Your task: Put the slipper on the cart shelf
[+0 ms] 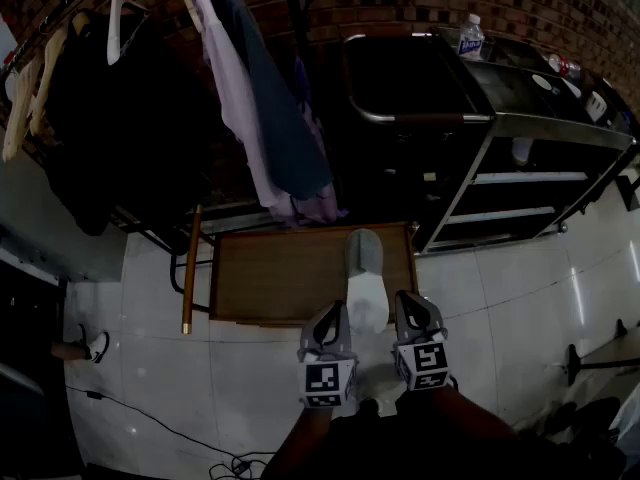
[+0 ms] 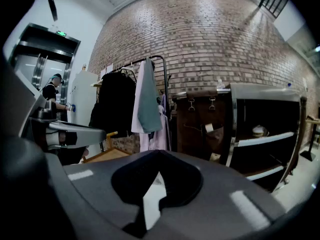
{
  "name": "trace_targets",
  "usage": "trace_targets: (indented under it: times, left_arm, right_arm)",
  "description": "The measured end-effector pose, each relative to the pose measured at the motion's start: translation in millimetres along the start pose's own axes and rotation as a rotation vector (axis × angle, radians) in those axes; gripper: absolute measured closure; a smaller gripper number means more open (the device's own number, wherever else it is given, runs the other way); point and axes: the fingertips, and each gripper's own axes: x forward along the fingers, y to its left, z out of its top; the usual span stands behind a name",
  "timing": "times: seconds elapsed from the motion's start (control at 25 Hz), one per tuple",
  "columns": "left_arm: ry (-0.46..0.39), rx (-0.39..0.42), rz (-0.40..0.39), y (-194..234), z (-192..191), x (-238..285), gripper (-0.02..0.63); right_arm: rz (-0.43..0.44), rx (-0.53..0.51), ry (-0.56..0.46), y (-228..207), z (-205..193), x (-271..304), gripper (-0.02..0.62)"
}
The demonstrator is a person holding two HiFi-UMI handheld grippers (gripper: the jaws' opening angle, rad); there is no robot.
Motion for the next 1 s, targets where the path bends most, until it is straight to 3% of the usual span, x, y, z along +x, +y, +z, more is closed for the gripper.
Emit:
trace_targets:
  times: [0.44, 0.64, 0.8, 1.0]
  left_arm:
    - [0.065, -0.026, -0.006, 3.8, -41.9, -2.2, 0.591]
    - [0.092, -0.026, -0.02, 1.2, -59.2, -8.4, 0.589]
    - [0.111, -0.014, -0.014, 6.0, -68.1, -11.0, 0.589]
    - [0.125, -0.016, -0.01, 9.1, -75.0, -16.2, 0.589]
  right_arm:
    - [0.045, 0.058, 0.15, 6.3, -75.1, 12.4, 0.592]
    - [0.066, 0.087, 0.222, 10.6, -106.7, 11.6, 0.525]
    - [0.091, 0.186, 0.287, 14.8, -133.8, 14.8, 0.465]
    - [0.1, 0.395, 0.389, 16.5, -169.4, 17.6, 0.396]
